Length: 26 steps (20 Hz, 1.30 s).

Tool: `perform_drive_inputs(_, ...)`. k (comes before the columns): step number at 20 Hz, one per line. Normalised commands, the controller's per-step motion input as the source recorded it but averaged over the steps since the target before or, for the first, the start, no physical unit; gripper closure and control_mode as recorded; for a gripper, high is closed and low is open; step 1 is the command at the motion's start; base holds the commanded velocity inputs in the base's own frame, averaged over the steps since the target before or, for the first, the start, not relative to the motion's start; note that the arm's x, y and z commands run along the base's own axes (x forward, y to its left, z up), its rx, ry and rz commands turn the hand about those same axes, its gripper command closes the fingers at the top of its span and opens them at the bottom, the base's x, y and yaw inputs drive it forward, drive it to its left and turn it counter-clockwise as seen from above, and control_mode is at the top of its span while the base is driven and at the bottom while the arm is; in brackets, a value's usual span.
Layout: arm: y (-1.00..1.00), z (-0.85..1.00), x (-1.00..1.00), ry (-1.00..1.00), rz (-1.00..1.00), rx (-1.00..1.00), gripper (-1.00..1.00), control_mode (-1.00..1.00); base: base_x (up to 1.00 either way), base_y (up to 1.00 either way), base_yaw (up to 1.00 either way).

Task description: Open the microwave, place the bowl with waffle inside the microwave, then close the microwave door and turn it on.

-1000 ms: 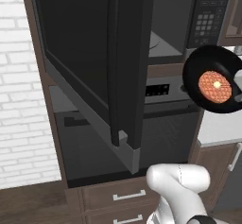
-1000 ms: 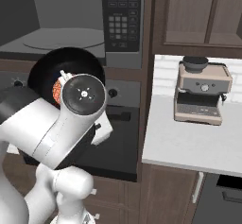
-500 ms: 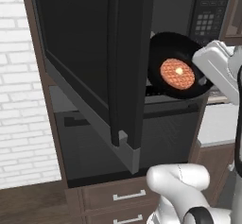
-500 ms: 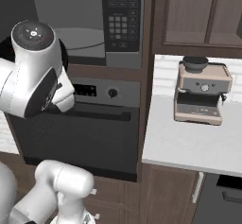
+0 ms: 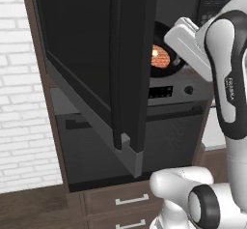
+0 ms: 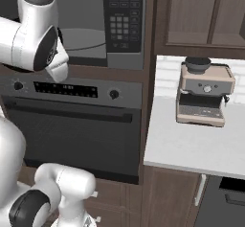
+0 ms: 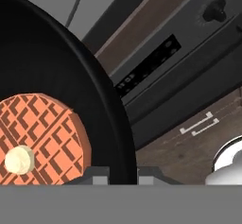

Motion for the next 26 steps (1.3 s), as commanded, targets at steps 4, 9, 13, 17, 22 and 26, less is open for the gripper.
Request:
perform_drive_inputs(4, 0.31, 0.18, 0.67, 0.00, 0.00, 0.11, 1.00, -1.00, 0.00, 0.00, 0.00)
perform_drive_inputs(9, 0.52, 0.03, 0.62, 0.04, -0.05, 0.03, 1.00, -1.00, 0.00, 0.00, 0.00)
perform_drive_inputs(13, 0.23, 0.00, 0.64, 0.02, -0.19, 0.01, 1.00, -1.00, 0.00, 0.00, 0.00)
perform_drive_inputs(17, 0.01, 0.00, 0.62, 0.00, -0.22, 0.12, 1.00, -1.00, 0.00, 0.00, 0.00)
perform_drive_inputs(22, 0.07, 0.00, 0.53, 0.01, -0.11, 0.15, 1.00, -1.00, 0.00, 0.00, 0.00)
perform_drive_inputs(26, 0.20, -0.09, 0.50, 0.11, -0.01, 0.03, 1.00, -1.00, 0.00, 0.00, 0.00)
